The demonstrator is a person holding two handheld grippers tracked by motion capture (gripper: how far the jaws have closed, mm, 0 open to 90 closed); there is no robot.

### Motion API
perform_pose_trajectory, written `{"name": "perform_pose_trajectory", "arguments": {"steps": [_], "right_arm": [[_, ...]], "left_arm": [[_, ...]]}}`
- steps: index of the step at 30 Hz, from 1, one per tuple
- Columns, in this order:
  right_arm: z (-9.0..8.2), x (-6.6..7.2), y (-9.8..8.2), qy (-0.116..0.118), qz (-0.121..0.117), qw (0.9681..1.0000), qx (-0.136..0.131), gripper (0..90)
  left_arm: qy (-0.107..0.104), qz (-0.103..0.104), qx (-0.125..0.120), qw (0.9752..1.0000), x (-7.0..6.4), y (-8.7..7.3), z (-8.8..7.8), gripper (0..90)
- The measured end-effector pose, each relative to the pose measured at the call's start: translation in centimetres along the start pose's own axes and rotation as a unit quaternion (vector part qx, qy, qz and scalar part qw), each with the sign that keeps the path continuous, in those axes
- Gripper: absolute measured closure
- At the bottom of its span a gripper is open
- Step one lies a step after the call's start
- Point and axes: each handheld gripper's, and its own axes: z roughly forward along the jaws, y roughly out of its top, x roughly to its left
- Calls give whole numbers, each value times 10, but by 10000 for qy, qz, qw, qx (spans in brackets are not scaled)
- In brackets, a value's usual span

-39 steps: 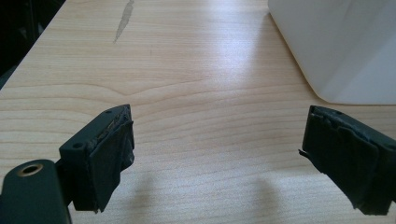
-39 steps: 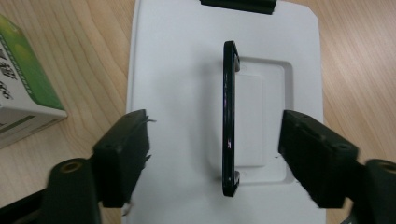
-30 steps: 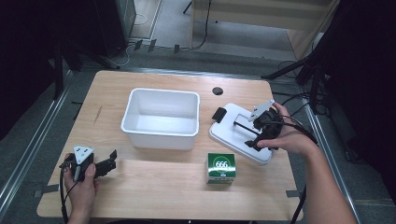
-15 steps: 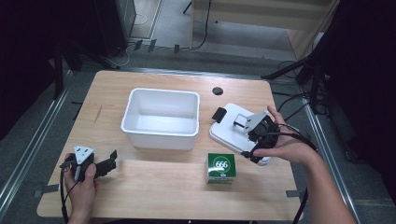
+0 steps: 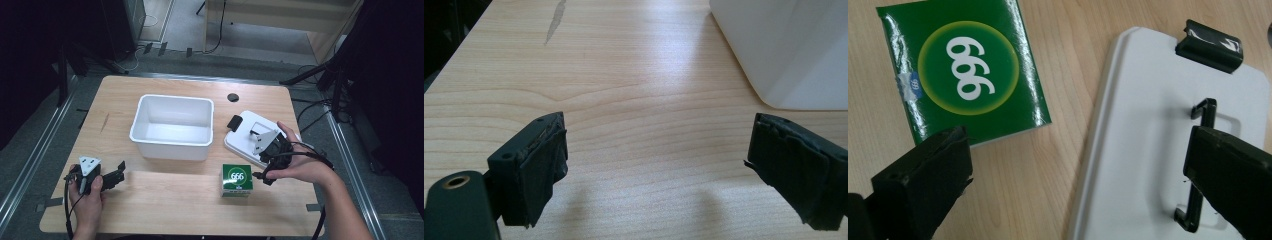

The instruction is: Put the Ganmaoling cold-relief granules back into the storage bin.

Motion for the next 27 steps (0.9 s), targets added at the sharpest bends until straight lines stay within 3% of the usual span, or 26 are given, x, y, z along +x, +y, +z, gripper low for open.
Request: {"name": "perform_pose_trajectory", "arguments": {"steps": [14, 27], "right_arm": [[12, 22, 14, 458, -243, 9986, -48, 0], [28, 31, 15, 658, -409, 9970, 39, 0]], "left_arm": [[-34, -13, 12, 10000, 1, 0, 0, 97], [-50, -7, 21, 10000, 1, 0, 0, 97]]}}
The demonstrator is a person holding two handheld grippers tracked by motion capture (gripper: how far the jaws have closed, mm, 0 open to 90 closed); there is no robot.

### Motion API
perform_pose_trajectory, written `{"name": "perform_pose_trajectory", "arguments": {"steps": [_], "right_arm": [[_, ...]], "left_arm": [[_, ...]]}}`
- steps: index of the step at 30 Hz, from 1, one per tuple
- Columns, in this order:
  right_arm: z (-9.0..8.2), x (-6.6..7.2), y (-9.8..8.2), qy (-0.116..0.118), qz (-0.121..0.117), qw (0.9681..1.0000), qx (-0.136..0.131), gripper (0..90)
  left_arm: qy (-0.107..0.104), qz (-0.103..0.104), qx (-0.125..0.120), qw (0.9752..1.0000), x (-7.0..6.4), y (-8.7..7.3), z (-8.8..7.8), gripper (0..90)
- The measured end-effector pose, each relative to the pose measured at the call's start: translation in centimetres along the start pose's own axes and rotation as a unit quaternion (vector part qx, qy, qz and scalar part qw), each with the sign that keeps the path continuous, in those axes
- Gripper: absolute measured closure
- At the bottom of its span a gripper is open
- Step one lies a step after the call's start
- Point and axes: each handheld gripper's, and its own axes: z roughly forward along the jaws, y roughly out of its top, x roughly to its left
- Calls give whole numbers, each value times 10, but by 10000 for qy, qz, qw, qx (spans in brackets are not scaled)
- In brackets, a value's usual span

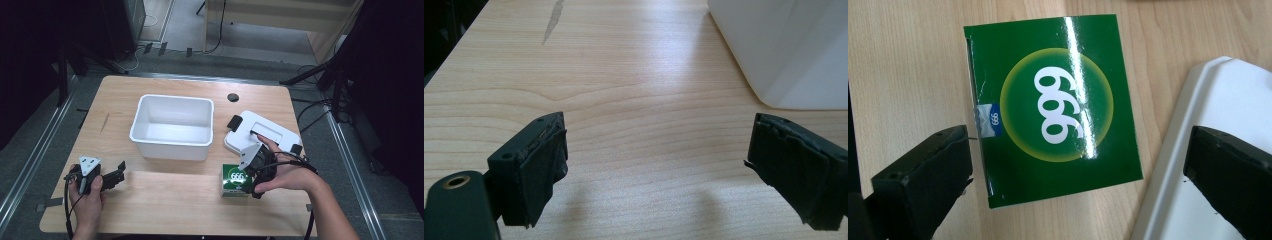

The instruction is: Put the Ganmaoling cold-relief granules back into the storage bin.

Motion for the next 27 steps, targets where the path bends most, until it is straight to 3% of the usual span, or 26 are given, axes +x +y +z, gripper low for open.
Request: {"name": "perform_pose_trajectory", "arguments": {"steps": [20, 27], "right_arm": [[23, 2, 4, 236, -160, 9993, 224, 0], [33, 4, 5, 94, -238, 9989, 381, 50]], "left_arm": [[-3, -16, -7, 10000, 0, 0, 0, 97], [-7, -20, -13, 10000, 0, 0, 0, 97]]}}
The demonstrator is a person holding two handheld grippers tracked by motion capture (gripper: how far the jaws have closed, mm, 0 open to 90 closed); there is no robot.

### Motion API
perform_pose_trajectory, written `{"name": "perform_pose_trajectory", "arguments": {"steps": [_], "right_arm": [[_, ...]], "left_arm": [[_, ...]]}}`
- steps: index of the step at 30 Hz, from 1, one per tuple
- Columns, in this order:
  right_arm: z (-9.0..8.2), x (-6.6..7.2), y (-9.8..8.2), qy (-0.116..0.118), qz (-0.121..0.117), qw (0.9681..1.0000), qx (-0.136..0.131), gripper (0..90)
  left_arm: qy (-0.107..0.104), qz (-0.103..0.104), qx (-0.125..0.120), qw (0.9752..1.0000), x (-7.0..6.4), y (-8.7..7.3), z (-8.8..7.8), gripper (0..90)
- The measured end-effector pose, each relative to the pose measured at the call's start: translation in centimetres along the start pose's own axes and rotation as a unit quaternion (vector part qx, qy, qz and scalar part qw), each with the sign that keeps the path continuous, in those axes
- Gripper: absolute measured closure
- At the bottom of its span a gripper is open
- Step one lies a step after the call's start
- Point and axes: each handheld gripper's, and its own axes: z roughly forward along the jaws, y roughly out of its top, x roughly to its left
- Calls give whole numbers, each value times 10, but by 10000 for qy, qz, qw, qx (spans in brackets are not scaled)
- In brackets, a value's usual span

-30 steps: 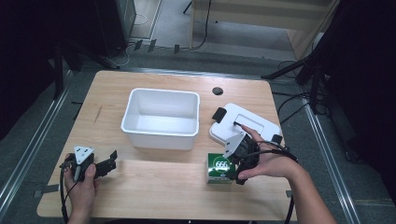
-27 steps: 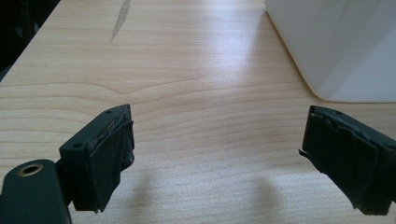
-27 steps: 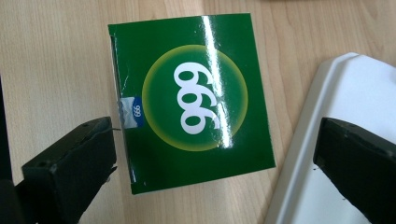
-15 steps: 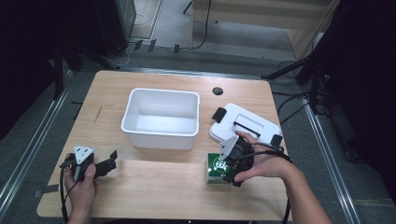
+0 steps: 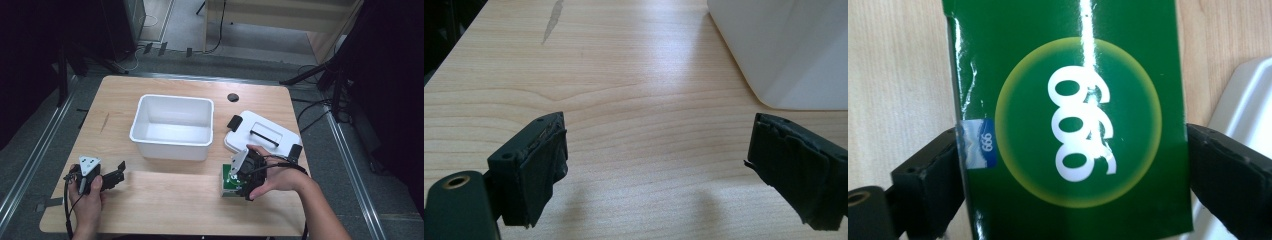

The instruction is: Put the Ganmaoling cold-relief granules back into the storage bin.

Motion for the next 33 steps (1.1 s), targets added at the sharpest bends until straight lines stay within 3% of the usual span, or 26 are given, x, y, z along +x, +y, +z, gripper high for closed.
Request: {"name": "perform_pose_trajectory", "arguments": {"steps": [12, 33], "right_arm": [[-1, -1, 1, 159, -59, 9998, 56, 156], [-22, -10, 3, 28, -180, 9998, 3, 170]], "left_arm": [[-6, -19, -6, 10000, 0, 0, 0, 97], [-6, -12, -7, 10000, 0, 0, 0, 97]]}}
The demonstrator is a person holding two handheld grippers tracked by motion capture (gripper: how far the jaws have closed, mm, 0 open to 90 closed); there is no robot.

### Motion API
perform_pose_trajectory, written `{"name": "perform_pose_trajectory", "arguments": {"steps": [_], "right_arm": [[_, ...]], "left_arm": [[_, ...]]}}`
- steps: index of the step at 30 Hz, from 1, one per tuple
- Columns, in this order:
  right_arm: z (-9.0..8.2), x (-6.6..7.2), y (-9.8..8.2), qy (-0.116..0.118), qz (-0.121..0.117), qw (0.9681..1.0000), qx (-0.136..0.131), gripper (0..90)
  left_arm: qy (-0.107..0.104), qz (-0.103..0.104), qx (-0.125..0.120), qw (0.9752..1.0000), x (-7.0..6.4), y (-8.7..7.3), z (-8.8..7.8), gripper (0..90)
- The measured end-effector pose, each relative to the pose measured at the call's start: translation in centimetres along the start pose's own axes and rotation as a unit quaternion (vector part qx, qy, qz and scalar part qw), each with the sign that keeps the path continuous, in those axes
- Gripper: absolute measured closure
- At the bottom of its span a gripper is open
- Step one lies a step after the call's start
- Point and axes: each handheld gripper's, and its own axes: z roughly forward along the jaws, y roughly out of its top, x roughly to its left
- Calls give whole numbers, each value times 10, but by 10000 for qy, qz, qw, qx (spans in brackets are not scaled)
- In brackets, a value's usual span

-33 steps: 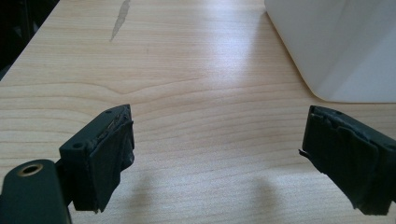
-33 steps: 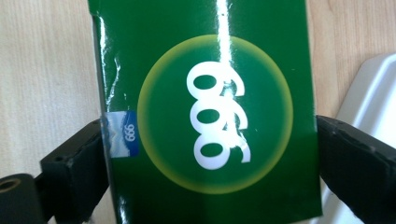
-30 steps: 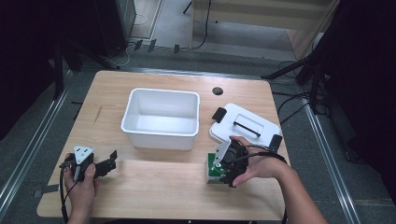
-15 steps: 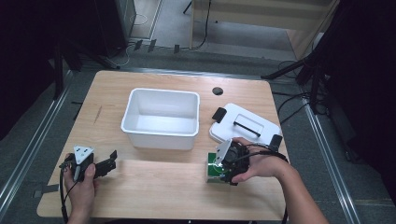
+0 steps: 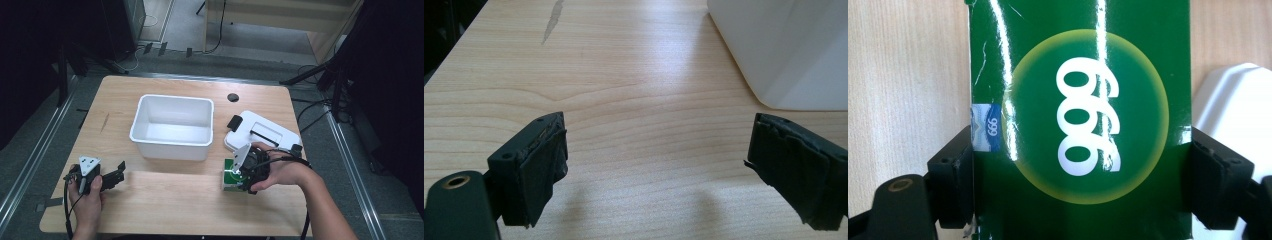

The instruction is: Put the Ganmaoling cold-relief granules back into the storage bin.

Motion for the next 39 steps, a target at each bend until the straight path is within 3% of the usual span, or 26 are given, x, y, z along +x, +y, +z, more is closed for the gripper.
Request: {"name": "perform_pose_trajectory", "arguments": {"steps": [19, 39], "right_arm": [[-24, -23, 5, -192, 121, 9997, -135, 170], [-47, -51, 17, -305, 171, 9993, -99, 170]], "left_arm": [[-9, -12, -13, 10000, 0, 0, 0, 97], [-13, -18, -10, 10000, 1, 0, 0, 97]]}}
